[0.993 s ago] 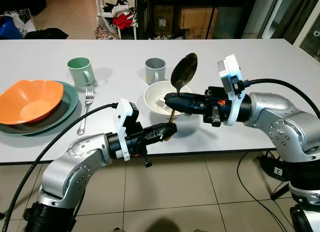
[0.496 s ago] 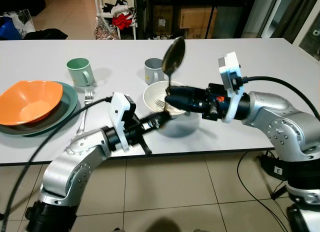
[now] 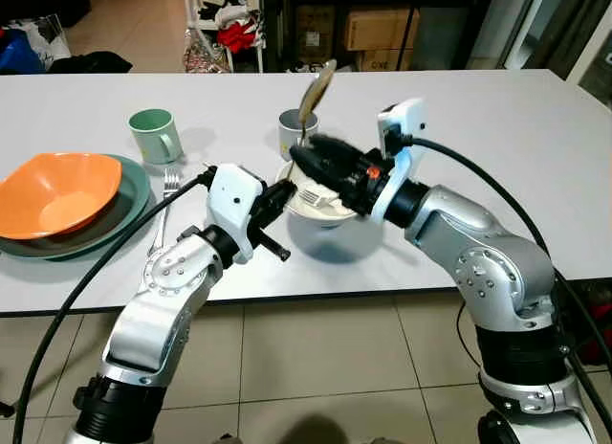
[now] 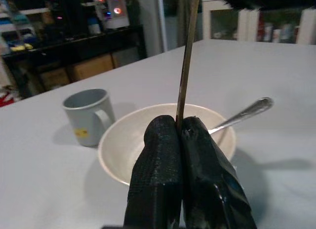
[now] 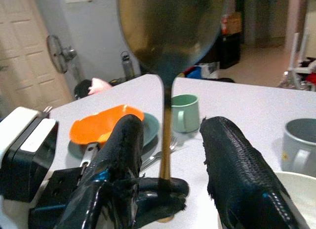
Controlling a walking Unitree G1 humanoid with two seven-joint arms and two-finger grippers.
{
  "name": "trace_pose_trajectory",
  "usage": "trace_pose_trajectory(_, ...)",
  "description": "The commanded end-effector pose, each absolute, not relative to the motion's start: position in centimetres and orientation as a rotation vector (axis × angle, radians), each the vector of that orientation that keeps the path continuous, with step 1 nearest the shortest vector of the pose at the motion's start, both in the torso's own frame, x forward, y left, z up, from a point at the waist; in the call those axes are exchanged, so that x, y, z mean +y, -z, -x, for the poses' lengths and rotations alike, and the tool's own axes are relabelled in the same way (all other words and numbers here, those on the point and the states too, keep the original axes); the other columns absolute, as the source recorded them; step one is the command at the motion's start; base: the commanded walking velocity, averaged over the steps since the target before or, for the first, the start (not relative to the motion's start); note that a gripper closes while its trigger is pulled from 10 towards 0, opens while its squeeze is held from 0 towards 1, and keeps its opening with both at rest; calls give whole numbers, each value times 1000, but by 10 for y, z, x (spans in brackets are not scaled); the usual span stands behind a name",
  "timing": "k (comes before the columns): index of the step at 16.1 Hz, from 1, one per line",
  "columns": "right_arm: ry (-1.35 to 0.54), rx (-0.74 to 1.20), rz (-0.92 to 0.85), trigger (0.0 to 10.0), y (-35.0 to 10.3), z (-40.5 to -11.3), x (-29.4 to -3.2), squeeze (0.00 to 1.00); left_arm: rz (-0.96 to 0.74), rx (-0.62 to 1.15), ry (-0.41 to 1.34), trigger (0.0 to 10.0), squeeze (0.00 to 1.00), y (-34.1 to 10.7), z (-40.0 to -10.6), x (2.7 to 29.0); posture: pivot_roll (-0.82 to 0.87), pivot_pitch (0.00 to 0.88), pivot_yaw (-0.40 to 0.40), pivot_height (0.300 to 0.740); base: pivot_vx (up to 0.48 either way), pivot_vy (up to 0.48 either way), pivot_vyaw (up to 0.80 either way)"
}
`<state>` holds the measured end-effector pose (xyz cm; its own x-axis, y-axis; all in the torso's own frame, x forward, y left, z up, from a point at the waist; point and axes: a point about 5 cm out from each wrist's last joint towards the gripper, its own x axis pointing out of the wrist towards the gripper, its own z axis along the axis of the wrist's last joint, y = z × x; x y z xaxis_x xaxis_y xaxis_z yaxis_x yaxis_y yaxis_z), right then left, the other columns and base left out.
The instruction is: Setting the table
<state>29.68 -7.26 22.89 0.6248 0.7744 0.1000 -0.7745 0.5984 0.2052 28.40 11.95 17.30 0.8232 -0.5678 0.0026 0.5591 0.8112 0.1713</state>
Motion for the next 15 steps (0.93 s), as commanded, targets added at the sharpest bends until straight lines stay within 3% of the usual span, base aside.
trace_pose_trajectory(1,-877,-1,-264,10000,-231,-296,-73,0,-171,-83,597,0,0,-177,-285,115,-54,0,36,740,0,0,0)
trace_pose_trajectory(7,-796,-4,-313,10000,-236,-307,-69,0,-169,-134,623,0,0,-181,-283,109,-47,0,32,740,0,0,0)
trace_pose_trajectory(8,-801,1,-321,9608,-236,-307,-68,0,-167,-138,624,0,0,-182,-283,109,-47,0,30,740,0,0,0)
trace_pose_trajectory(9,-809,9,-315,3647,-236,-308,-68,0,-157,-146,629,0,0,-183,-283,109,-47,0,29,740,0,0,0)
trace_pose_trajectory(10,-817,16,-312,2667,-235,-308,-68,0,-154,-152,634,0,0,-183,-282,108,-46,0,28,740,0,0,0)
trace_pose_trajectory(11,-821,20,-307,471,-233,-309,-69,0,-140,-158,659,0,0,-184,-281,106,-43,0,27,740,0,0,0)
trace_pose_trajectory(12,-819,21,-306,0,-232,-311,-71,0,-132,-162,677,0,0,-185,-280,104,-43,0,27,740,0,0,0)
trace_pose_trajectory(15,-833,16,-304,0,-234,-314,-73,0,-123,-166,688,0,0,-186,-279,102,-43,0,28,740,0,0,0)
